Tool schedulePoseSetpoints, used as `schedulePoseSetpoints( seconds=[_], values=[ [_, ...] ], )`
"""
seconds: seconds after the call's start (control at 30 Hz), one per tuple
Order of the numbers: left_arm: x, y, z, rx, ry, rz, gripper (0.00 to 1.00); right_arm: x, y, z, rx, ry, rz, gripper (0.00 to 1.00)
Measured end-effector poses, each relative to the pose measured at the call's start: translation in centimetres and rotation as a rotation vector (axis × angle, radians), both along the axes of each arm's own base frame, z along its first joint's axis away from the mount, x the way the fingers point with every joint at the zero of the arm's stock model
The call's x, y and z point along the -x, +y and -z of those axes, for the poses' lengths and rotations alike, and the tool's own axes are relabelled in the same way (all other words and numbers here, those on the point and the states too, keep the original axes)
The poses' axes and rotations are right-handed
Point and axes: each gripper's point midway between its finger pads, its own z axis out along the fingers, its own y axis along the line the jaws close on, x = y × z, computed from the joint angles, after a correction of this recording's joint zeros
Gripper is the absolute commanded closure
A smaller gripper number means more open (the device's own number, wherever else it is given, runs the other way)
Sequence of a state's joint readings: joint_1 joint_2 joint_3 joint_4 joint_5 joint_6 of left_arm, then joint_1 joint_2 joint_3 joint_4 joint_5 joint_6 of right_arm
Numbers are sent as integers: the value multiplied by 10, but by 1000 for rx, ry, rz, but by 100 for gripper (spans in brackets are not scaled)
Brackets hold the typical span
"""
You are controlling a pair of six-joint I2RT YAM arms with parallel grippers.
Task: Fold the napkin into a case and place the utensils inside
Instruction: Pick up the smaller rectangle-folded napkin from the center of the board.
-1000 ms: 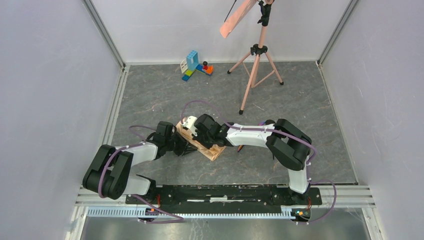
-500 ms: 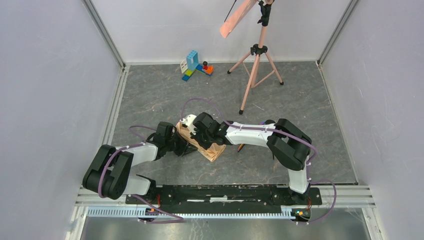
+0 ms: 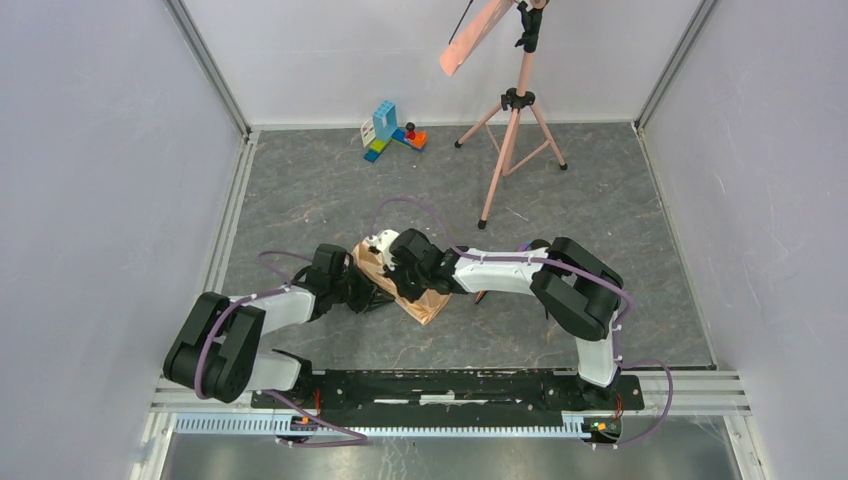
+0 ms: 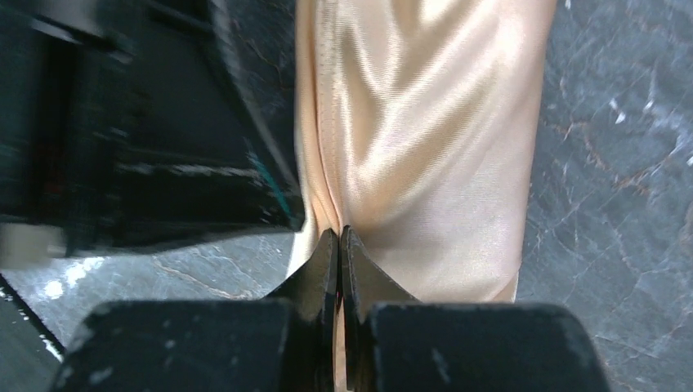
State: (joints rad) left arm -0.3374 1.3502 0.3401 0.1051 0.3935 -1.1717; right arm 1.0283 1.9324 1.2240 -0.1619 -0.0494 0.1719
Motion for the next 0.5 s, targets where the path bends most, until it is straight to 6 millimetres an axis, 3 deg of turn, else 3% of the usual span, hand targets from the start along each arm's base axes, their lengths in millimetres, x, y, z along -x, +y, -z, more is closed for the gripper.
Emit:
schedulePoseSetpoints(
  seconds=[0.13, 0.3, 0.5],
  values=[
    [2, 19, -5, -18, 2, -32, 83, -4, -6, 9, -35, 20, 40, 92],
    [-13, 57, -27, -14, -37, -132, 88, -8, -1, 9, -104, 40, 58, 90],
    [-44, 45, -52, 51, -74, -59, 91, -8, 2, 8, -130, 48, 67, 87]
  ],
)
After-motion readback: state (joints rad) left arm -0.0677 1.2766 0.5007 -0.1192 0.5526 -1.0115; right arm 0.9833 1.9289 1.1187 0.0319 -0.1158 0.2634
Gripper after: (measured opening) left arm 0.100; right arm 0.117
